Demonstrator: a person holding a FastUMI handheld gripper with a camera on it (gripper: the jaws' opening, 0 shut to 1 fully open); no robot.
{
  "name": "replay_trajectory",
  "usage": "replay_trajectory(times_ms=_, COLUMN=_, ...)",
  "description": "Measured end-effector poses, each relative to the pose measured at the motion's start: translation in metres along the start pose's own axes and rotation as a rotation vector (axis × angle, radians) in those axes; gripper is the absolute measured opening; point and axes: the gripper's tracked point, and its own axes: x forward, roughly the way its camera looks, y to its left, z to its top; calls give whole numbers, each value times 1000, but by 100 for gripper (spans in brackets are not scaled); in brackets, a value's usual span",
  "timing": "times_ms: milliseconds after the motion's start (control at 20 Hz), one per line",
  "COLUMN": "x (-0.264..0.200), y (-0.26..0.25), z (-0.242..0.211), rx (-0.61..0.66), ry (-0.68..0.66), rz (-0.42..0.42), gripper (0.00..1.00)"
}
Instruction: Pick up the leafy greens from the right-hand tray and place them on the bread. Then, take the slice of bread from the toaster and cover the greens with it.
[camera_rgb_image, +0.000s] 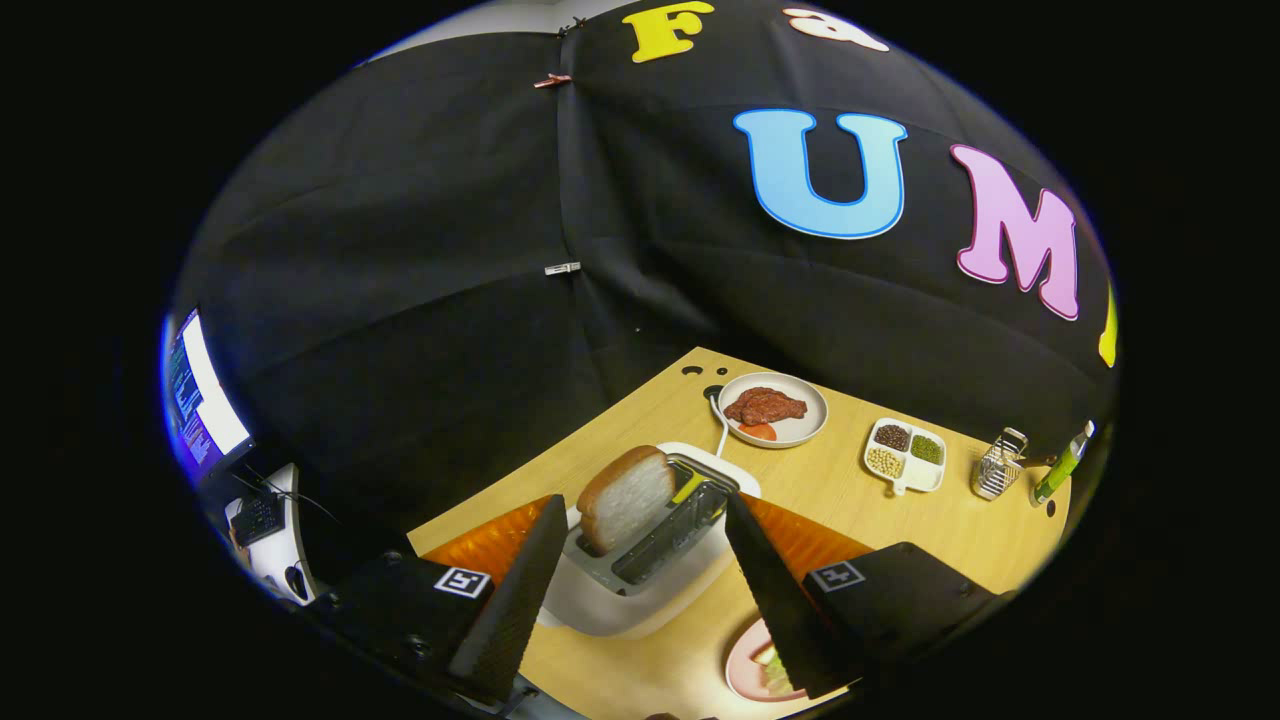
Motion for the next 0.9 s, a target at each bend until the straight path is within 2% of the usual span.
replay_trajectory(times_ms=100, x=14, y=1, z=-2, rx=-3, ry=22, rz=-39, gripper=99)
replay_trajectory(times_ms=350, x=53, y=23, z=1, rx=5, ry=30, rz=-52, gripper=99)
replay_trajectory(times_ms=550, x=80, y=14, z=-12, rx=-15, ry=84, rz=-127, gripper=99)
replay_trajectory(times_ms=750, x=101, y=11, z=-18, rx=21, ry=118, rz=-158, gripper=98)
replay_trajectory(times_ms=900, x=110, y=11, z=-25, rx=-2, ry=142, rz=-166, gripper=71)
